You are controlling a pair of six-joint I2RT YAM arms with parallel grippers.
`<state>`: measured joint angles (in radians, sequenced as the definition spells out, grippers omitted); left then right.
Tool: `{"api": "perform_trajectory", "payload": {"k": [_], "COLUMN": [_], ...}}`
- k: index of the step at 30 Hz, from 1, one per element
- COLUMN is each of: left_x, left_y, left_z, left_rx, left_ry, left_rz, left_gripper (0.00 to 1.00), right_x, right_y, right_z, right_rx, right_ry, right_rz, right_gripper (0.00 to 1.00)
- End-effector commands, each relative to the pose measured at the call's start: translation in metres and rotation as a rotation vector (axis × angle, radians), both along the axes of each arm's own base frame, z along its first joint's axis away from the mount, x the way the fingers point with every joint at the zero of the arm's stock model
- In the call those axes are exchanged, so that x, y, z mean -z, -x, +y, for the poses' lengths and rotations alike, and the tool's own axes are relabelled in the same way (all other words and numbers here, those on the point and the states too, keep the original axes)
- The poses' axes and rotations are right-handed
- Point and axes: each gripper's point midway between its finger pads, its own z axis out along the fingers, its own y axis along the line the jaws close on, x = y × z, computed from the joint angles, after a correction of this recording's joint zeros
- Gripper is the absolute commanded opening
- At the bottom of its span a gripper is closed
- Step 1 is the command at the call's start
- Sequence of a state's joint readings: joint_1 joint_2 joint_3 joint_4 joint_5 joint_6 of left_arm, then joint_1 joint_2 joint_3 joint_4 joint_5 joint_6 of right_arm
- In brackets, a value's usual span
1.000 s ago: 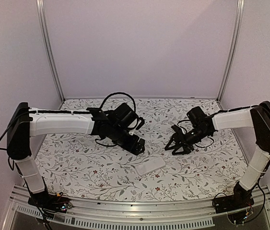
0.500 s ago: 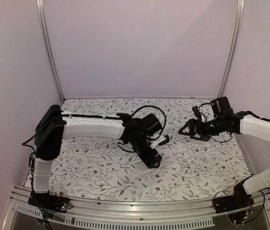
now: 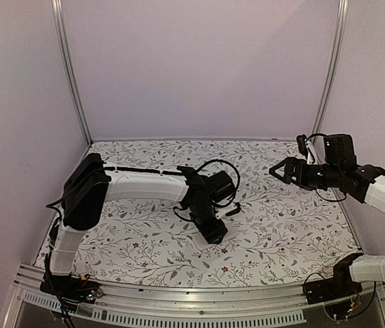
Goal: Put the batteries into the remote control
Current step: Pick up the remote control from the center of the board.
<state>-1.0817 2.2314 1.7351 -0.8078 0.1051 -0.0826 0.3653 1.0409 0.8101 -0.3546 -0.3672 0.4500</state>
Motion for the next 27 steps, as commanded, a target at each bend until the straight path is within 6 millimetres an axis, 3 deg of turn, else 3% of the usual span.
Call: {"api": "perform_trajectory", "payload": {"k": [1,10,15,20,27], "left_x": [0.012,0.013,-0.011,-0.074,-0.188], "left_y": [0.009,0.006,-0.008,-0.010,0.014], "left_z": [-0.003,0.000,-0.003,-0.018,-0.031], "left_rx": [0.017,0.011,-0.027,-0.013,0.138], "left_ry": [-0.025,-0.041,0.022,0.292,0.742], "left_rz": [0.037,0.020,-0.008,0.007,-0.024], "left_gripper": [0.68,0.49,0.39,0.33,0.32], "right_x": [-0.002,-0.008,-0.010,-0.024,-0.062], "right_y": [0.000,0.006,0.008,0.010,0.028], "right_z": [-0.007,0.004,0.010,0.013,0.038], "right_rx": [0.025,-0.043,-0.077,-0.096,-0.268], "right_ry": [0.005,-0.039,-0.065,-0.098,-0.278], "right_rz": [-0.043,-0.064,-0.072,-0.133,-0.243], "right_gripper": [0.99,0.99,0.99,0.99,0.99]}}
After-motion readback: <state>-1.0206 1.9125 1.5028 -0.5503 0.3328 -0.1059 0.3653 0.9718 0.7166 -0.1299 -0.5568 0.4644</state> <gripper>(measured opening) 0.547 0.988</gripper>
